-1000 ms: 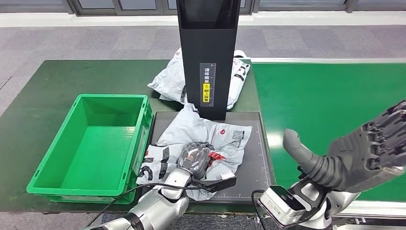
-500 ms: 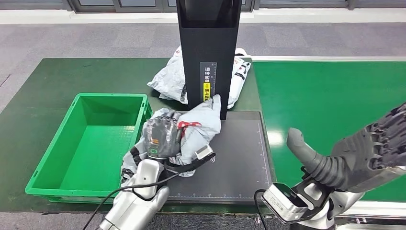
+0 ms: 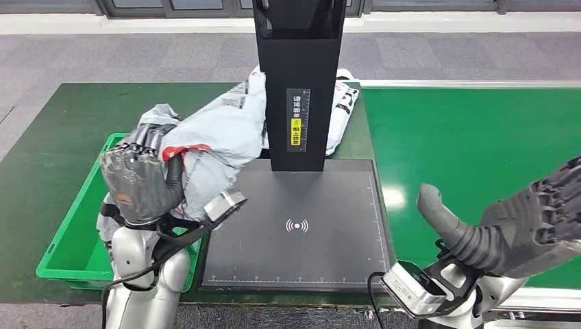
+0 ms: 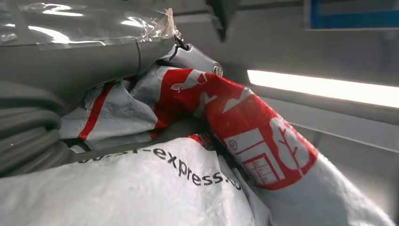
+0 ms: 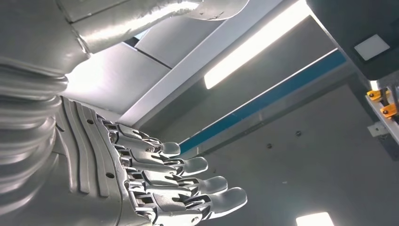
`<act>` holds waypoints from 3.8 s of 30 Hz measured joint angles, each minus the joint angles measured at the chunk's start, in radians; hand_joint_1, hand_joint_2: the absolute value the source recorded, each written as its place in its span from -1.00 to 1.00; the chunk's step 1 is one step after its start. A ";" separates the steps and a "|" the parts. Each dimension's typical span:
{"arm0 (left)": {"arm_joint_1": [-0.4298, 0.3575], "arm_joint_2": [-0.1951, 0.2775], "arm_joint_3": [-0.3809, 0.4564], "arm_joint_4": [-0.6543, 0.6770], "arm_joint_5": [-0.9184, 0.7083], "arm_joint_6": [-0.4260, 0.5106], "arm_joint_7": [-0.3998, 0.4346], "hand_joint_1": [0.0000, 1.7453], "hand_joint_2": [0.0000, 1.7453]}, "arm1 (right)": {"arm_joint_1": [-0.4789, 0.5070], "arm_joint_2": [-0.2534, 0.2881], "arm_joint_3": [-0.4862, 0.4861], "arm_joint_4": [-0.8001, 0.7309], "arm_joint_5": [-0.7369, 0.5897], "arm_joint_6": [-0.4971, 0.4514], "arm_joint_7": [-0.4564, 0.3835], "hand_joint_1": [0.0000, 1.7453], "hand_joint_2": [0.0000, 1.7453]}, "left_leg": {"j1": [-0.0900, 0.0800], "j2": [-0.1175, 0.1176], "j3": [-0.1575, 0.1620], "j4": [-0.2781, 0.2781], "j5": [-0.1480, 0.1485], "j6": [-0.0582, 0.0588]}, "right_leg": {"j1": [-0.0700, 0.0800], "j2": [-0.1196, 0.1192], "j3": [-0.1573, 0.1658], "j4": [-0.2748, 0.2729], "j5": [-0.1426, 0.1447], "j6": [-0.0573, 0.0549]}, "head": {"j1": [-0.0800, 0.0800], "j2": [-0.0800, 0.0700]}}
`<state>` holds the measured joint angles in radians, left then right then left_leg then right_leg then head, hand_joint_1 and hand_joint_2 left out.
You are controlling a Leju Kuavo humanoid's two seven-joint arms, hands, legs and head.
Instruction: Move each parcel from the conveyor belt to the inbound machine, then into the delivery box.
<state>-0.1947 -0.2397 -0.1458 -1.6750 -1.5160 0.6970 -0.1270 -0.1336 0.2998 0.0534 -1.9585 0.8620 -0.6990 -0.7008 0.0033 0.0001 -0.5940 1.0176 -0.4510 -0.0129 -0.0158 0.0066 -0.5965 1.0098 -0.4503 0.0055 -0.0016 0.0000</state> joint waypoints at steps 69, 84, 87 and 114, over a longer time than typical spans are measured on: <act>-0.109 -0.021 0.404 0.469 1.020 -0.506 -0.567 -1.00 1.00 | 0.000 -0.001 -0.014 0.069 0.023 0.000 0.001 -1.00 1.00 | -0.001 -0.001 0.008 -0.001 -0.002 0.000 | -0.001 -0.001 0.008 0.000 -0.002 0.000 | 0.000 0.000; 0.021 -0.026 0.316 0.251 1.341 -0.649 -0.571 -1.00 1.00 | 0.019 -0.002 -0.068 0.070 0.065 0.000 0.034 -1.00 1.00 | -0.001 0.000 0.006 -0.001 -0.002 0.000 | -0.001 0.000 0.006 0.000 -0.002 0.000 | 0.000 0.000; 0.075 -0.036 0.274 0.144 1.521 -0.869 -0.574 -1.00 1.00 | 0.026 -0.003 -0.129 0.082 0.174 0.000 0.081 -1.00 1.00 | -0.001 -0.001 0.005 -0.001 -0.003 0.001 | -0.001 -0.001 0.006 0.000 -0.003 0.001 | 0.000 0.000; 0.181 -0.040 0.113 -0.015 1.572 -1.064 -0.574 -1.00 1.00 | -0.020 -0.250 -0.540 0.654 0.664 -0.001 0.761 -1.00 1.00 | -0.001 -0.009 0.001 0.001 -0.003 0.002 | -0.001 -0.009 0.006 0.000 -0.004 0.003 | 0.000 0.000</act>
<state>-0.0139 -0.2799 -0.0327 -1.6898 0.0557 -0.3671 -0.7008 -0.1534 0.0498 -0.4863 -1.3046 1.5258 -0.7004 0.0604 0.0025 -0.0086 -0.5933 1.0182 -0.4540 -0.0107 -0.0165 -0.0022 -0.5901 1.0095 -0.4539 0.0086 -0.0019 -0.0001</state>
